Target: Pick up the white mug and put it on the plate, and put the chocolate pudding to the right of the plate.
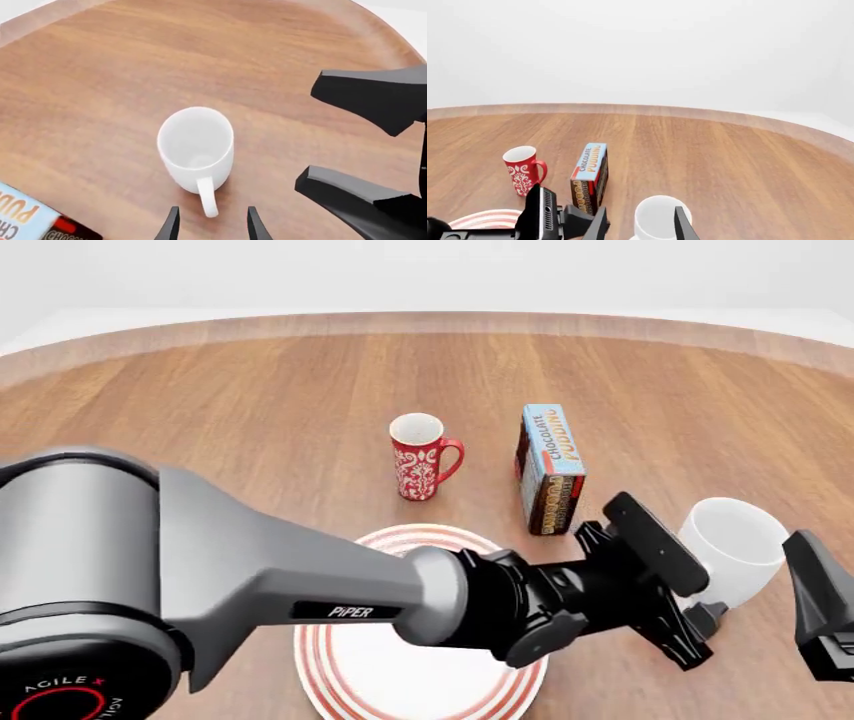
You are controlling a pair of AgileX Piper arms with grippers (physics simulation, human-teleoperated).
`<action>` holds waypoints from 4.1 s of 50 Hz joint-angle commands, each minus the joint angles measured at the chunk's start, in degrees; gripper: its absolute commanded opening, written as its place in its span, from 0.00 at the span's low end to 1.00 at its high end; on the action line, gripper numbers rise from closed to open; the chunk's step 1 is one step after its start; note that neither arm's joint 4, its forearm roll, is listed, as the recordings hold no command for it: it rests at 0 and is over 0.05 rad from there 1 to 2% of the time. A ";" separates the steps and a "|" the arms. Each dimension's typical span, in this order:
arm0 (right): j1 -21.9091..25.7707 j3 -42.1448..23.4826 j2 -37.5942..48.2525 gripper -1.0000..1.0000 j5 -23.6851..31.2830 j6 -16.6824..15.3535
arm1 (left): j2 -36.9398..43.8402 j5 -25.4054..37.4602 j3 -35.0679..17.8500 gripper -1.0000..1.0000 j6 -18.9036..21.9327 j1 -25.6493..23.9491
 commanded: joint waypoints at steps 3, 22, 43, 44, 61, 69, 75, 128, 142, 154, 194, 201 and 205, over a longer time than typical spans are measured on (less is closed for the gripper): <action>0.00 0.00 -0.06 1.00 0.01 0.05 | 2.17 1.86 -2.66 1.00 0.03 -0.09; 0.04 -0.08 -0.10 1.00 0.05 0.08 | 5.50 5.17 -7.78 1.00 0.77 1.21; 0.10 0.01 -0.06 1.00 -0.05 0.10 | 8.53 7.09 -11.00 1.00 0.79 0.91; 0.12 0.01 -0.06 1.00 -0.06 0.08 | 8.74 7.13 -11.14 1.00 0.75 0.88; 0.14 0.01 -0.06 1.00 -0.06 0.08 | 10.98 7.58 -12.52 1.00 0.42 0.92; 0.14 0.01 -0.06 1.00 -0.04 0.09 | 11.97 8.04 -13.41 1.00 0.41 1.18; 0.09 0.01 -0.06 1.00 -0.05 0.08 | 12.31 7.91 -13.24 1.00 0.09 0.71; 0.12 0.01 -0.06 1.00 -0.04 0.10 | 7.90 5.19 -8.76 0.00 1.95 2.82; 0.12 0.01 -0.06 1.00 -0.06 0.10 | 5.43 3.40 -6.21 0.00 2.69 4.52; 0.11 0.01 -0.06 1.00 -0.03 0.10 | 2.74 1.50 -2.96 0.00 3.49 5.30; 0.12 0.01 -0.06 1.00 -0.05 0.11 | -8.49 -3.53 10.12 0.00 4.35 4.77; 0.14 0.01 -0.06 1.00 -0.07 0.08 | -10.99 -4.28 12.59 0.00 4.57 4.89; 0.16 0.01 -0.06 1.00 -0.05 0.10 | -12.08 -4.60 13.78 0.00 4.62 4.88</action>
